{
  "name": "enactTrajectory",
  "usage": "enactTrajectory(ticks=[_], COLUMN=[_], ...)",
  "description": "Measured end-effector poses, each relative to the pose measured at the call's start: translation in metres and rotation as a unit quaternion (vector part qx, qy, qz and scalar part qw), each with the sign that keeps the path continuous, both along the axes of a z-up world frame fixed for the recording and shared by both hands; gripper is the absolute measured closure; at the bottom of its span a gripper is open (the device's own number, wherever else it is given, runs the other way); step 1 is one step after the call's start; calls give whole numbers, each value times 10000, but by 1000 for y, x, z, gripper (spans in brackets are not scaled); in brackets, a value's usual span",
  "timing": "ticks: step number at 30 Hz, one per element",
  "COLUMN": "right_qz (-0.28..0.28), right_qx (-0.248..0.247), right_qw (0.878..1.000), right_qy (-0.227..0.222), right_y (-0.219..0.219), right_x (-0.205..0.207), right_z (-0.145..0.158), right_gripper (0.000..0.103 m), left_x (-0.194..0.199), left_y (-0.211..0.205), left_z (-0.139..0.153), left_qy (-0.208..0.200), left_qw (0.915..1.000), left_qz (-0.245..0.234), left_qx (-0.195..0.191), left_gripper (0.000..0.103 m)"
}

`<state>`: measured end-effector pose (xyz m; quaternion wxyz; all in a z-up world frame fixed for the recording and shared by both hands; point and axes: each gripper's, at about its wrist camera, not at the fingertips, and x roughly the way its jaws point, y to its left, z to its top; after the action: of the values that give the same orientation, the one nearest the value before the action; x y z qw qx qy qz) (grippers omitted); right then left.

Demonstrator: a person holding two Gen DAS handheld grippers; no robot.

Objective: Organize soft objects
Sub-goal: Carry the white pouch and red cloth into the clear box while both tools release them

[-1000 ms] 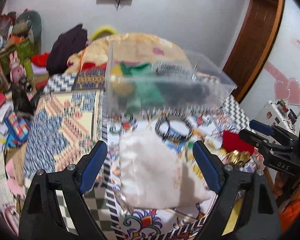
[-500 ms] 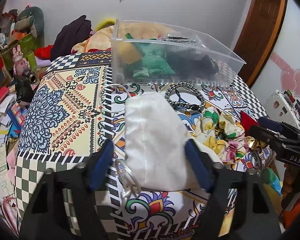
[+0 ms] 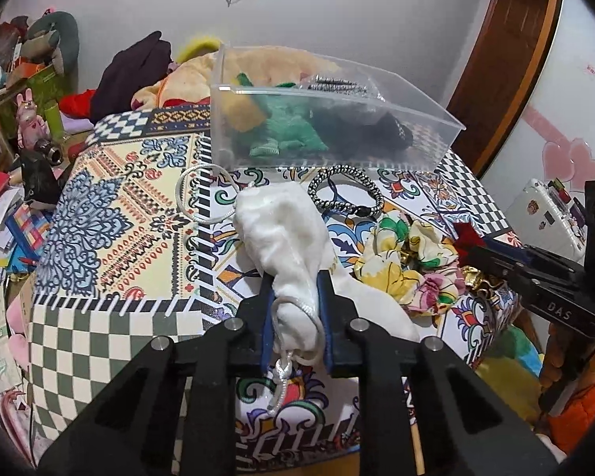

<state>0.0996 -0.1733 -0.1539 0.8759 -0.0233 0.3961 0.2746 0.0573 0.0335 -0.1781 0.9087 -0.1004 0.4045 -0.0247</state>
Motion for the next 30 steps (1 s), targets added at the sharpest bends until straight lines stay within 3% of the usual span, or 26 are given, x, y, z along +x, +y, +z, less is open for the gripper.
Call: enactTrajectory(ticks=[6, 15, 23, 30], right_qz=[-78, -223, -379, -424], right_qx=[6, 143, 403, 624], right_qw=[10000, 9990, 9939, 9857], right_qy=[-63, -358, -956, -1506], right_y=[0, -10, -16, -8], right_x=[2, 3, 17, 33], right_z=[5, 27, 69, 101], right_gripper=[91, 93, 93, 93], left_x=[-8, -7, 6, 30], left_y=[1, 3, 0, 3], left_z=[21, 52, 86, 107], left_qy=[-288, -720, -1249, -1531], left_qw=[9995, 9971, 9912, 9876], left_qz=[27, 57, -13, 14], left_qx=[92, 247, 431, 346], left_gripper=[85, 85, 85, 85])
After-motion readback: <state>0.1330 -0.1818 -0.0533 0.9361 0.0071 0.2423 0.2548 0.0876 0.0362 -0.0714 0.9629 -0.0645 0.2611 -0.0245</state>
